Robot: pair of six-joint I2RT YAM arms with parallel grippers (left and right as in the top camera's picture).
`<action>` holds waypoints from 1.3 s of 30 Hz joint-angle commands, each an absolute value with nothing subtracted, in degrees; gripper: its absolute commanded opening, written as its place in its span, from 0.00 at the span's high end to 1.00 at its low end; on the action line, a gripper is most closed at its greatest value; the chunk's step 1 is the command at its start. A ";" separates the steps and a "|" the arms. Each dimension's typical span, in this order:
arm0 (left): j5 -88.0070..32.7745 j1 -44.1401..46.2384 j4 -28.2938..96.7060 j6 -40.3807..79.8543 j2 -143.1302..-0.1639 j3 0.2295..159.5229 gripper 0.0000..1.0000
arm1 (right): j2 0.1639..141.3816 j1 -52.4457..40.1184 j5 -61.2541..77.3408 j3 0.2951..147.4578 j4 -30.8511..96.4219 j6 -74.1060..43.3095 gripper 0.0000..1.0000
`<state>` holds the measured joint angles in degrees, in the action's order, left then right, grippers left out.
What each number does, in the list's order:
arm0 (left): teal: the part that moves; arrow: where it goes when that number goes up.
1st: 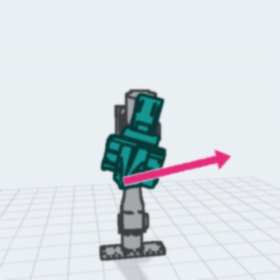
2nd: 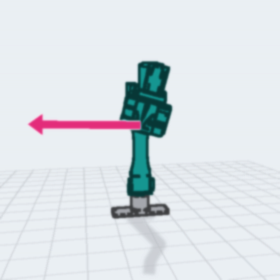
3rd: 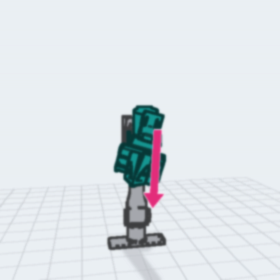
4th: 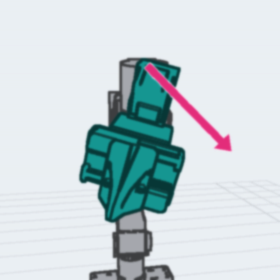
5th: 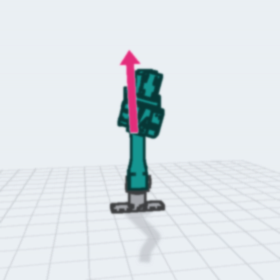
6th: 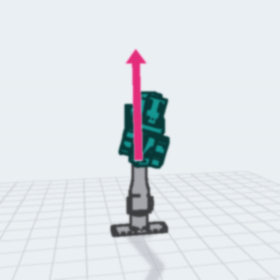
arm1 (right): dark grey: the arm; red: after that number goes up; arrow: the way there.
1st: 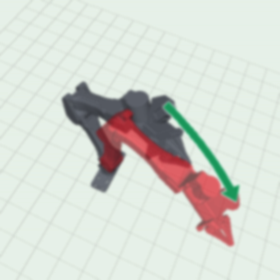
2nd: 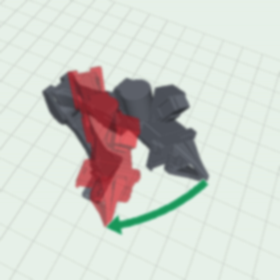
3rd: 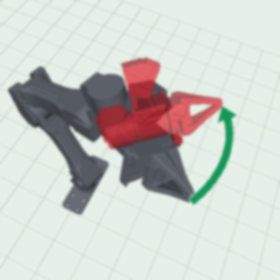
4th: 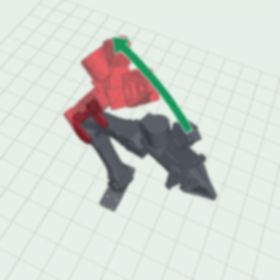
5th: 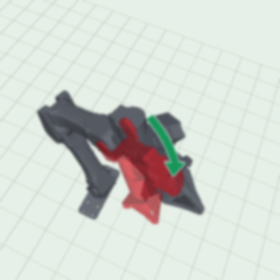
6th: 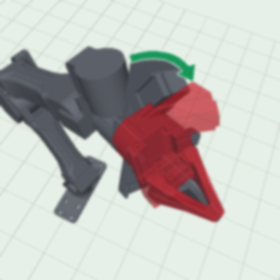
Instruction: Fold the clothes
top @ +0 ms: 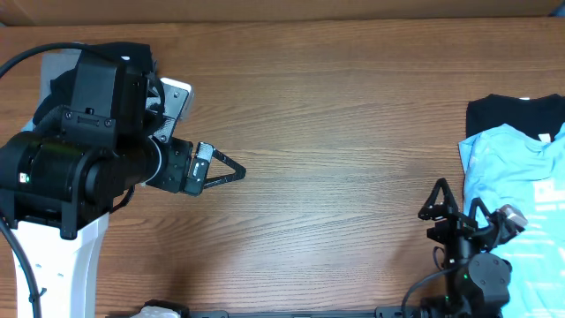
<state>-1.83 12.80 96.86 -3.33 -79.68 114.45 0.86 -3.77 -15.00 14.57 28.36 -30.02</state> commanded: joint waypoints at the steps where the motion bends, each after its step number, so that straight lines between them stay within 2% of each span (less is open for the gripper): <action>1: -1.48 13.30 96.79 -2.57 -79.88 114.24 0.00 | 0.16 -3.51 -15.18 10.98 26.96 -30.72 0.00; 8: -1.48 13.32 96.79 -2.57 -79.88 114.24 0.00 | 0.16 -3.51 -14.31 6.81 22.68 -30.48 0.00; 39: -1.32 13.13 96.77 -2.57 -81.28 114.24 0.00 | 0.16 -3.51 -14.31 6.76 22.65 -30.48 0.00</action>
<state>-1.83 12.80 96.86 -3.33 -80.82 114.43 0.84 -3.77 -14.33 7.16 23.11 -30.04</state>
